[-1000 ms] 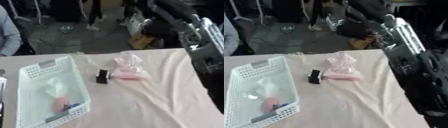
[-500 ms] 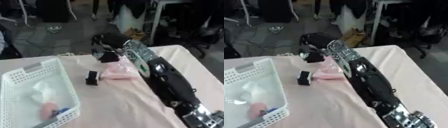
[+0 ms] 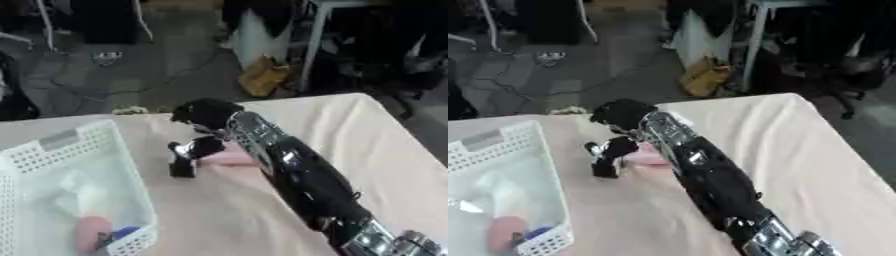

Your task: Pick up objects on the table and place them in the box.

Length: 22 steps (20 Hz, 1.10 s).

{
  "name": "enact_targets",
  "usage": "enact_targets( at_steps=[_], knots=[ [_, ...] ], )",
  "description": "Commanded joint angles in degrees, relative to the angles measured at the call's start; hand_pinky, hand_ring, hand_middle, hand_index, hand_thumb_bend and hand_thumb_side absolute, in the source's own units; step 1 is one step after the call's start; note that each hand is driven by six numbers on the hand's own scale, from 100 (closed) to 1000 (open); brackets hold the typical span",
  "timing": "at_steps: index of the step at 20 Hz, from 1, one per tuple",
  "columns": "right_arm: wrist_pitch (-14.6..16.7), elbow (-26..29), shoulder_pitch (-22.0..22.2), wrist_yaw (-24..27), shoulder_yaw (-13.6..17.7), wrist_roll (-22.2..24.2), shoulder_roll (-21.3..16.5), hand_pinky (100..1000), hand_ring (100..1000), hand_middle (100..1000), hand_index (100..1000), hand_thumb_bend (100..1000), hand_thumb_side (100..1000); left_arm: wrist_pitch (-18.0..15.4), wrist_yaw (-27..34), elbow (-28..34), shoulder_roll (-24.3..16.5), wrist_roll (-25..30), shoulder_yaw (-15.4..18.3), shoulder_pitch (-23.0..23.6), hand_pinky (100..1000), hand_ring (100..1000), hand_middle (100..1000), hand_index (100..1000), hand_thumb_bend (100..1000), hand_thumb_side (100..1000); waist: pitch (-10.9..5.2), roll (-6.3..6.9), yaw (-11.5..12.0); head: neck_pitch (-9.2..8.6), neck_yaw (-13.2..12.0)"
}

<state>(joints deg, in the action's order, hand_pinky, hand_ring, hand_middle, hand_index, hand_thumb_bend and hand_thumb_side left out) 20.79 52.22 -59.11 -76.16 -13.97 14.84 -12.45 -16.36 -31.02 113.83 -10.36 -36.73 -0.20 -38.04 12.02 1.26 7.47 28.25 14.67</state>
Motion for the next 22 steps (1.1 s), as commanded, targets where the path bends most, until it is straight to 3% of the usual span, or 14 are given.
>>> enact_targets(
  at_steps=[1,2,5,6,8,17,22],
  knots=[
    [1.35,-2.7,-1.22,-1.25,1.11,-2.16,0.5,955,1000,976,1000,450,954,-0.19,0.21,0.76,0.12,-0.29,0.19,-1.56,834,930,817,888,100,828,0.25,1.01,0.43,-1.54,0.28],
    [1.9,-3.54,-1.22,-1.42,1.28,-2.25,0.67,971,1000,988,1000,496,913,-0.21,0.21,0.76,0.2,-0.33,0.21,-1.67,834,930,816,888,100,828,0.39,1.06,0.58,-1.76,0.33],
    [3.28,-5.27,-1.17,-1.25,1.85,-1.08,1.01,972,1000,997,1000,520,883,-0.24,0.21,0.76,0.28,-0.38,0.24,-1.78,834,930,816,888,100,827,0.58,1.08,0.83,-2.07,0.38],
    [3.61,-5.67,-1.04,-0.85,2.02,-0.46,1.16,969,1000,1000,1000,576,813,-0.25,0.21,0.76,0.29,-0.4,0.25,-1.82,834,930,816,887,100,826,0.66,1.06,0.9,-2.07,0.37],
    [4.45,-6.58,-0.75,1.01,2.38,1.58,1.44,971,1000,1000,1000,583,797,-0.28,0.21,0.76,0.34,-0.42,0.27,-1.93,834,930,816,887,100,827,0.83,1.01,1.04,-2.0,0.31],
    [5.43,-5.87,-0.42,4.65,1.63,9.63,1.37,969,1000,1000,1000,587,767,-0.41,0.1,0.76,0.39,-0.51,0.32,-2.12,835,930,815,883,100,823,1.08,0.64,1.27,-1.81,0.19],
    [5.93,-5.0,-0.29,5.38,1.84,8.64,1.06,953,1000,994,1000,586,793,-0.48,0.06,0.76,0.43,-0.58,0.31,-2.31,835,930,815,880,100,821,1.32,0.55,1.39,-2.61,0.21]
  ],
)
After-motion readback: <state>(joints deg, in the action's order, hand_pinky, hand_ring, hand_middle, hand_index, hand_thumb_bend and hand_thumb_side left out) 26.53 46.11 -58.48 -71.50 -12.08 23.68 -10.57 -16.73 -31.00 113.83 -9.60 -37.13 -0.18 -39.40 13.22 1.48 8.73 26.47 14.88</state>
